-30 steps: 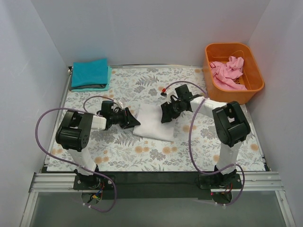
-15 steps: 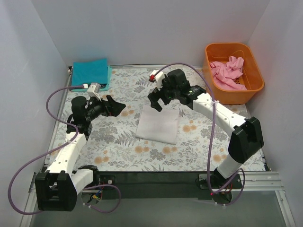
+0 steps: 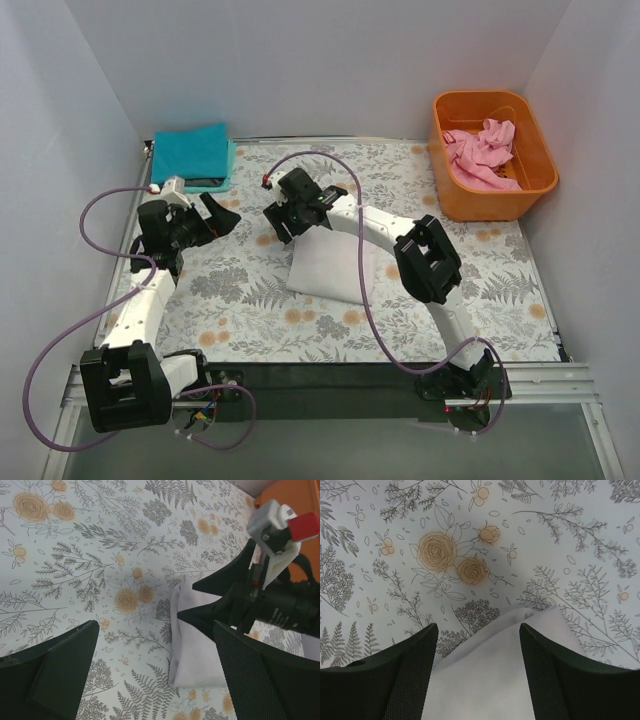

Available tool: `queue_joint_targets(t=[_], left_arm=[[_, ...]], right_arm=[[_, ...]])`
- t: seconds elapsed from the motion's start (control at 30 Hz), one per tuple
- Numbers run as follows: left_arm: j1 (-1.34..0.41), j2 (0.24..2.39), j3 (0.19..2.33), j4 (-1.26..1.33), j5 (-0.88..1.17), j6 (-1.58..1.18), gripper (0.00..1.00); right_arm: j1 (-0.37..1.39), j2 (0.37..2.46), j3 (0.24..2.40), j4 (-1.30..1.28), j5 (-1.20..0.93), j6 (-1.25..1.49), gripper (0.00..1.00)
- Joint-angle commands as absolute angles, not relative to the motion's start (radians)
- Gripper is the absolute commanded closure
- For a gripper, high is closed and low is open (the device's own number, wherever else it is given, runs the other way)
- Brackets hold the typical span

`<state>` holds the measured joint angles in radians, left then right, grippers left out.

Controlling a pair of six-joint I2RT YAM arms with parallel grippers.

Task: Fold and stack the t-shirts
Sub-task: Fold the tshirt

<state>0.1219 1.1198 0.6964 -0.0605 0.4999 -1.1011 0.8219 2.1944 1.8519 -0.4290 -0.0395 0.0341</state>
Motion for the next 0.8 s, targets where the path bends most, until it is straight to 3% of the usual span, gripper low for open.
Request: queue_joint_targets(t=[0.0, 0.1, 0.27, 0.57, 0.77], left_arm=[[0.127, 1.101, 0.678, -0.071, 0.482, -1.115, 0.09], [0.127, 1.095, 0.640, -0.051, 0.486, -1.127, 0.09], [0.127, 1.106, 0.611, -0.026, 0.494, -1.129, 0.09], [0.127, 1.112, 0.580, -0.009, 0.491, -1.112, 0.09], [0.126, 1.134, 0.565, -0.009, 0.549, -1.118, 0.09]], right_arm=[[0.851, 2.190, 1.911, -0.445, 0.166, 0.130, 0.39], [0.857, 2.204, 1.901, -0.448, 0.201, 0.162, 0.41], [0.861, 2.249, 1.887, -0.456, 0.247, 0.202, 0.53], [0.873, 2.318, 1.898, -0.456, 0.291, 0.213, 0.53], [0.868, 2.359, 1.839, -0.460, 0.264, 0.232, 0.61]])
